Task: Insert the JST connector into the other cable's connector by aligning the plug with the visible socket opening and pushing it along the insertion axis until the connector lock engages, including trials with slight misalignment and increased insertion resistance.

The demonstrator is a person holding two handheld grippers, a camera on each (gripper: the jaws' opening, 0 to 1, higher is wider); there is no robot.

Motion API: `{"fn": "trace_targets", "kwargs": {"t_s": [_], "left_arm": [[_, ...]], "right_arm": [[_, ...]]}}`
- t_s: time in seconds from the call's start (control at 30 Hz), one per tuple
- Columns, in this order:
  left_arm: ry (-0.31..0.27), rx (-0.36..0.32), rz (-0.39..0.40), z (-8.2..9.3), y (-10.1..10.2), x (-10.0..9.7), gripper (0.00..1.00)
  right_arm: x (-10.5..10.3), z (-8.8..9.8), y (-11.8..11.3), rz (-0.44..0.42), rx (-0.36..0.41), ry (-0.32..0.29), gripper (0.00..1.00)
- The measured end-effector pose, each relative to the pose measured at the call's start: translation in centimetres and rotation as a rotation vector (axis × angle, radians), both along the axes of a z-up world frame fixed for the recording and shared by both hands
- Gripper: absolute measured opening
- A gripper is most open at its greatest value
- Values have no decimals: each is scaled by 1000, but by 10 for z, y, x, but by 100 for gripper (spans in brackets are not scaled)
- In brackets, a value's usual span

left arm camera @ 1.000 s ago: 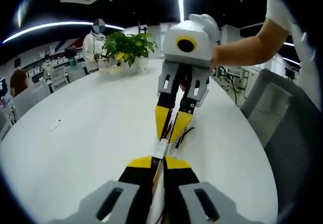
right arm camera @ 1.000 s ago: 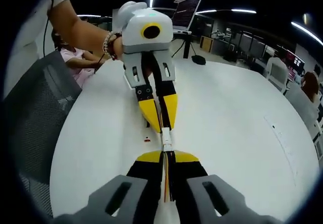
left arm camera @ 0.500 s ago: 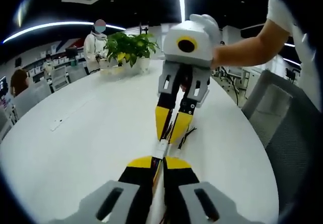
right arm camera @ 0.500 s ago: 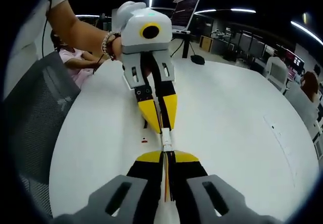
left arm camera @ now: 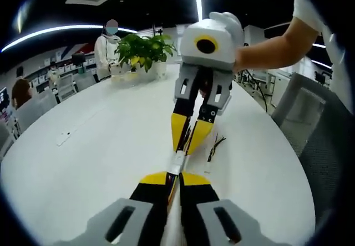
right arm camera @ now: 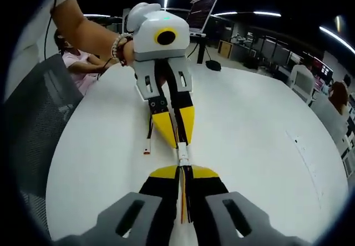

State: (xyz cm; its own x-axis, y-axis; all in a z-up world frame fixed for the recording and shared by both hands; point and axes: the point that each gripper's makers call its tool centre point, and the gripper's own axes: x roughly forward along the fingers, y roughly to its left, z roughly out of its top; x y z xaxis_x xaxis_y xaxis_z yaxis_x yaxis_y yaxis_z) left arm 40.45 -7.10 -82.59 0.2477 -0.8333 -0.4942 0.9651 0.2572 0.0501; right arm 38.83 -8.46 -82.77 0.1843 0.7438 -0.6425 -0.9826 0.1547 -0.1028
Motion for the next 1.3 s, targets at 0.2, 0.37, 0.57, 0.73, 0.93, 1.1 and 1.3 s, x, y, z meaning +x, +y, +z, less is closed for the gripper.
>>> {"fn": "trace_targets", "kwargs": {"t_s": [0.2,0.37,0.57,0.73,0.93,1.1,1.3], "left_arm": [[-10,20,8,-6,2,10,1],[-15,29,22,-10,3,20,1],[-17,39,37,-17,4,26,1],[-21,49,49,-21,5,29,1],[-28,59,57,-24,5,30,1],[-10,46,67,-25,5,30,1],[-11,51,76,-25,7,31,3]], "right_arm": [[12,-6,2,3,-4,2,4],[20,-11,4,8,-2,2,4],[29,-18,5,19,-17,-1,4],[38,-25,4,6,-15,4,4],[39,-30,4,-12,-16,7,4],[38,-31,3,-25,-17,5,5],[38,-30,4,-38,-17,-12,7]]}}
